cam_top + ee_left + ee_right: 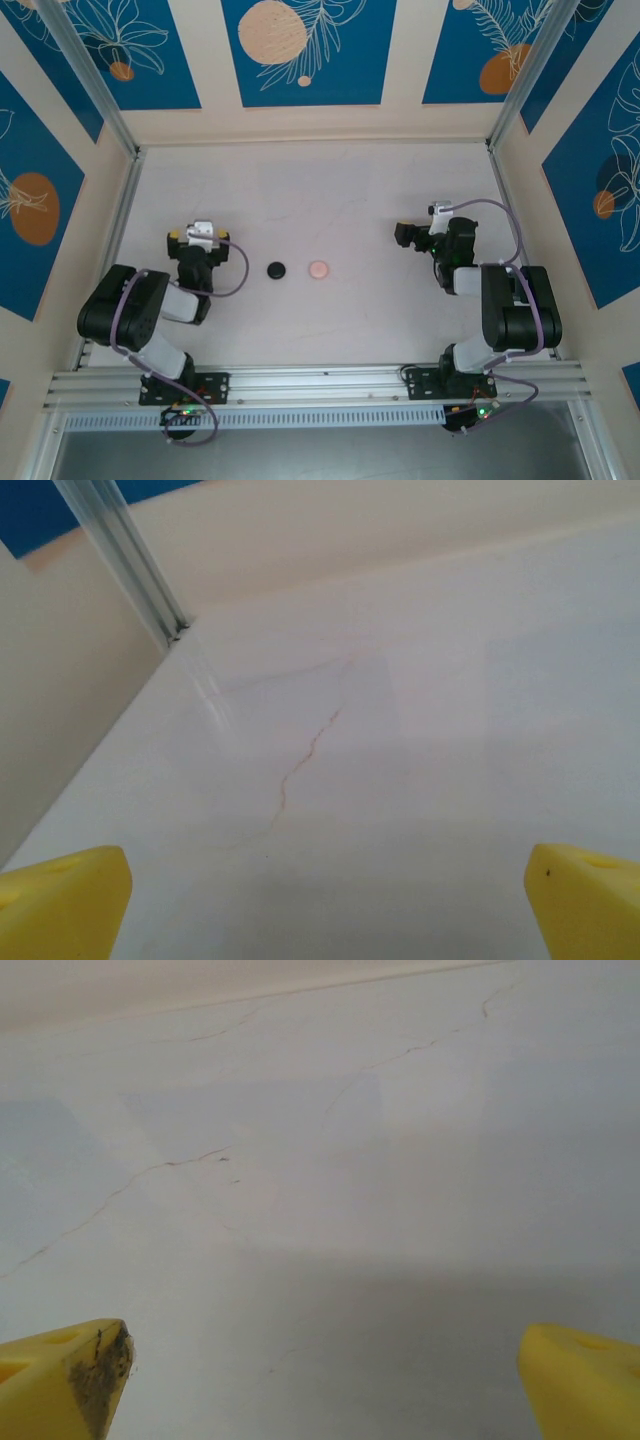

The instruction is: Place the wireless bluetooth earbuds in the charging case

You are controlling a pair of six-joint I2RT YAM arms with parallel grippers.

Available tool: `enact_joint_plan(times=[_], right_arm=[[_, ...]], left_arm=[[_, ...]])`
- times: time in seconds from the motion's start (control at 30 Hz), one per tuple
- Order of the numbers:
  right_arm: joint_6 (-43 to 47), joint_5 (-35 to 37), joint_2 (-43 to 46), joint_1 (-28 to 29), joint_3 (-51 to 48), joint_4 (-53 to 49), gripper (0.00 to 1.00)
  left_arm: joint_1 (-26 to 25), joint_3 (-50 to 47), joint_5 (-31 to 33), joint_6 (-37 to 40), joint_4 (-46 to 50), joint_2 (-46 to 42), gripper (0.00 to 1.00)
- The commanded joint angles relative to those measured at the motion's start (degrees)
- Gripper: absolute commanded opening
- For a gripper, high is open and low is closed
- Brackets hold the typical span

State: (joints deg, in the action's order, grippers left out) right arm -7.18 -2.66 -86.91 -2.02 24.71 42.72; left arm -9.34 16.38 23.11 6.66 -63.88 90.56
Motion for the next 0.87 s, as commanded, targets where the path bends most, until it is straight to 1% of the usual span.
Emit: enact_joint_plan(times=[0.0,0.07,0.1,0.17,0.47,0.83], right_arm=[[1.7,1.8,-0.5,0.4,-0.6,3.0,0.99],[1.6,1.7,-0.5,0.3,-0.5,3.0,0.99],[1.6,1.8,-0.5,0.3,-0.5,3.0,0.99],[1.6,1.7,-0.5,0.3,-0.5,3.0,0.99],[1.5,1.6,-0.5,0.3,-0.6,3.0,0.99],[1.6,1.6,-0.4,0.2,-0.6,3.2,0.99]], left_arm=[[4.5,3.2,-10.0,-6.2,5.3,-0.4,1.0],[4.9,3.2,-10.0,-7.1,7.8,-1.8,1.0],[4.8,3.1,-10.2,-6.7,6.4,-1.2,1.0],[4.8,3.7,-10.8,-6.5,8.3,-1.4,1.0],[4.7,4.4,-13.7,-5.2,9.2,-1.3,1.0],[4.8,4.6,-14.7,-4.9,9.7,-1.3,1.0]])
